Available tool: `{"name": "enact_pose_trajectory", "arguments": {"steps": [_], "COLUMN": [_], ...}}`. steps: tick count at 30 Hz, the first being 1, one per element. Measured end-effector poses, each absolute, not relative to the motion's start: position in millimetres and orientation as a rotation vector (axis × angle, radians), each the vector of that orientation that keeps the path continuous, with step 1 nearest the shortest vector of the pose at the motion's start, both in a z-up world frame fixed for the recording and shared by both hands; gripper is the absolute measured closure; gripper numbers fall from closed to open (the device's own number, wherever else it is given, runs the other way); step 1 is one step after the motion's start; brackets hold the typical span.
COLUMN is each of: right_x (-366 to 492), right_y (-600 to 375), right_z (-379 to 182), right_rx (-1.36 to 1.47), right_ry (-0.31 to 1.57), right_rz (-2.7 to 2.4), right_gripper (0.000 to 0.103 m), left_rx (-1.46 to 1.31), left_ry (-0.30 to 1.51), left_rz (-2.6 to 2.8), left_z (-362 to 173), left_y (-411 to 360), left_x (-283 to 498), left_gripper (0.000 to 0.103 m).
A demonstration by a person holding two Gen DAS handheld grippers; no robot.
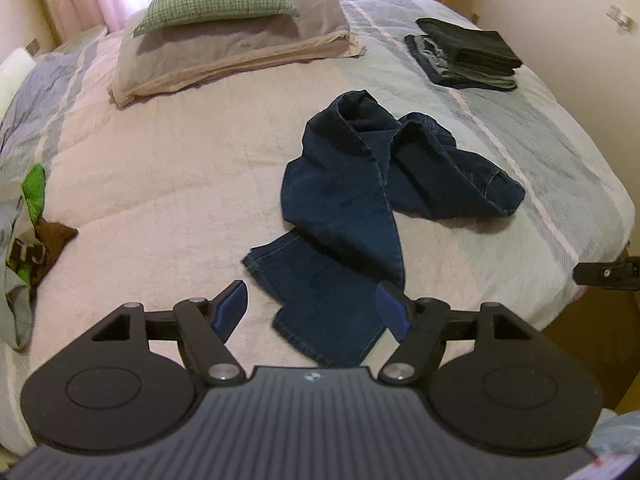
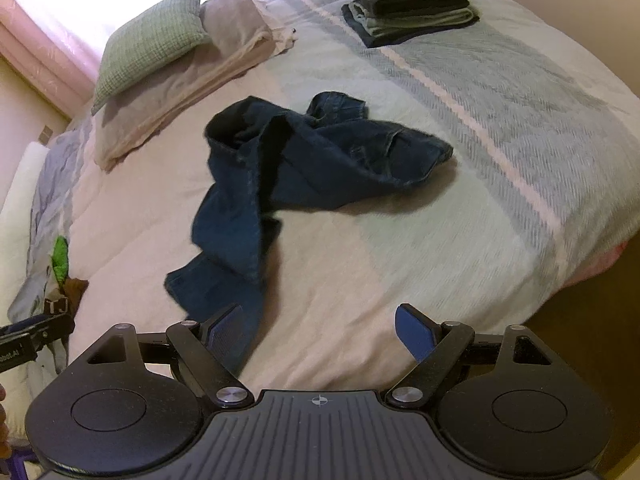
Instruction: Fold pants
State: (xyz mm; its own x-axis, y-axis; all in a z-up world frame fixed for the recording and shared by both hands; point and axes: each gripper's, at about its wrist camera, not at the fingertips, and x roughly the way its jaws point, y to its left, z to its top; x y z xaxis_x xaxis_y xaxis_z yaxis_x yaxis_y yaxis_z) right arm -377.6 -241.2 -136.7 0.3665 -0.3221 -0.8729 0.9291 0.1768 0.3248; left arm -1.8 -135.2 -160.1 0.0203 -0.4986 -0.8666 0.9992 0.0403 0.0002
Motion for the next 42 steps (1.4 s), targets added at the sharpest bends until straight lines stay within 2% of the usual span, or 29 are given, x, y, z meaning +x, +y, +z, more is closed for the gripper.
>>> {"name": "enact_pose_trajectory", "arguments": {"steps": [9,15,22,26,27,29,30,31,32,35,42], "right_x": [-471,-506,-529,-529,-528,-527,-527,-527,-527,-523,-516], "right_y": [-358,-413,-451,-470,-472,-476,-477,-478,-478,-478,-475], "right_z": [-168,-213,-286,-327,-335,-353,-361,-368,-370,-365,-350], "right_rx": [1.016,1.04,1.293,1.418,1.45,1.535,1.575,1.61,1.619,1.567,1.48], "right_ry": [0.783,0.835,0.574,0.432,0.397,0.31,0.266,0.211,0.18,0.159,0.201], "right_rz": [-1.032,-1.013,-1.025,-1.024,-1.023,-1.014,-1.0,-0.976,-0.964,-0.964,-1.016], "right_gripper": [0.022,0.022,0.022,0.022,0.022,0.022,0.022,0.023,0.023,0.035,0.036], "left_rx": [0.798,0.829,0.87,0.856,0.853,0.866,0.881,0.889,0.885,0.844,0.788], "left_ry": [0.88,0.912,0.923,0.888,0.879,0.856,0.848,0.847,0.843,0.753,0.392], "left_rz": [-1.244,-1.193,-1.153,-1.191,-1.209,-1.257,-1.282,-1.322,-1.34,-1.364,-1.153], "left_z": [-231,-294,-362,-381,-382,-386,-385,-382,-377,-340,-243], "left_y": [-176,-194,-219,-225,-226,-229,-231,-230,-229,-228,-311], "left_x": [-75,-105,-107,-104,-105,-105,-105,-102,-99,-66,90], "left_gripper": [0.034,0.032,0.032,0.032,0.034,0.054,0.078,0.092,0.093,0.097,0.097]}}
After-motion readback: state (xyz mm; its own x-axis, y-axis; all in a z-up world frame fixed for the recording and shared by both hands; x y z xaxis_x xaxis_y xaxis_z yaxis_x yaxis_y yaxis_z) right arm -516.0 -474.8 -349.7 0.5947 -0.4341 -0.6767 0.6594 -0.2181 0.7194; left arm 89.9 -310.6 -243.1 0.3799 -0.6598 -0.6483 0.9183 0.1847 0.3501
